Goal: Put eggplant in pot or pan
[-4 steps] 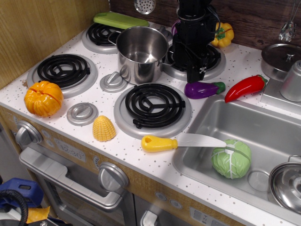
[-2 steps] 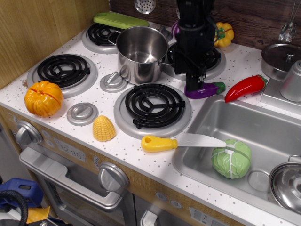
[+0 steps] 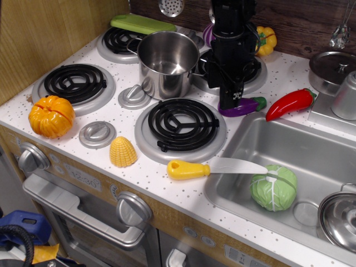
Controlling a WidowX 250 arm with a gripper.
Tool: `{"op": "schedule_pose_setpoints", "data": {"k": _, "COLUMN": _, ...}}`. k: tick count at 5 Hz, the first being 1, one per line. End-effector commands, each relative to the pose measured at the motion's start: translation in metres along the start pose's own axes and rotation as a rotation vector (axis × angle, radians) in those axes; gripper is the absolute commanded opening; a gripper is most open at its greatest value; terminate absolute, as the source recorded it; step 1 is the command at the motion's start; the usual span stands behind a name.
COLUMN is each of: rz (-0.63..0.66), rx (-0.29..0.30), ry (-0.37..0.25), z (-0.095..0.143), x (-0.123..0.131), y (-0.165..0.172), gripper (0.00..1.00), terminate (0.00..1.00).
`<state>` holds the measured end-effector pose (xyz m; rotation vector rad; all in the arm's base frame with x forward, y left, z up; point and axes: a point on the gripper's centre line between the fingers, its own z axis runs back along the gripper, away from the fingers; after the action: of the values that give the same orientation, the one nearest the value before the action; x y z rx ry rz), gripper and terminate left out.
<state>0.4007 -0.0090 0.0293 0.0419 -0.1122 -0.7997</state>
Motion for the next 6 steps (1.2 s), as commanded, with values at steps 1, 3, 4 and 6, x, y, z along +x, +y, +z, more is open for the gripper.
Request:
{"op": "schedule_pose_setpoints", "data": {"k": 1, "rz": -0.023, "rx": 0.068, "ry": -0.036, "z": 0.008, "x": 0.013, "y": 0.004, "gripper": 1.00, "terminate": 0.00}}
{"op": "schedule_pose_setpoints", "data": {"k": 3, "rz": -0.033, "rx": 0.089, "ry": -0.079, "z": -0.005, "x": 0.026, "y": 0.003, "gripper": 1.00, "terminate": 0.00}}
{"op": "schedule_pose_setpoints", "data": {"k": 4, "rz": -0.035, "rx": 0.088, "ry": -0.079, "z": -0.009, "x": 0.028, "y": 0.003, "gripper": 1.00, "terminate": 0.00}}
{"op": "schedule_pose_setpoints", "data": {"k": 6, "rz": -0.014, "rx": 0.058, "ry": -0.127, "z": -0.027, "x": 0.026, "y": 0.001, "gripper": 1.00, "terminate": 0.00}}
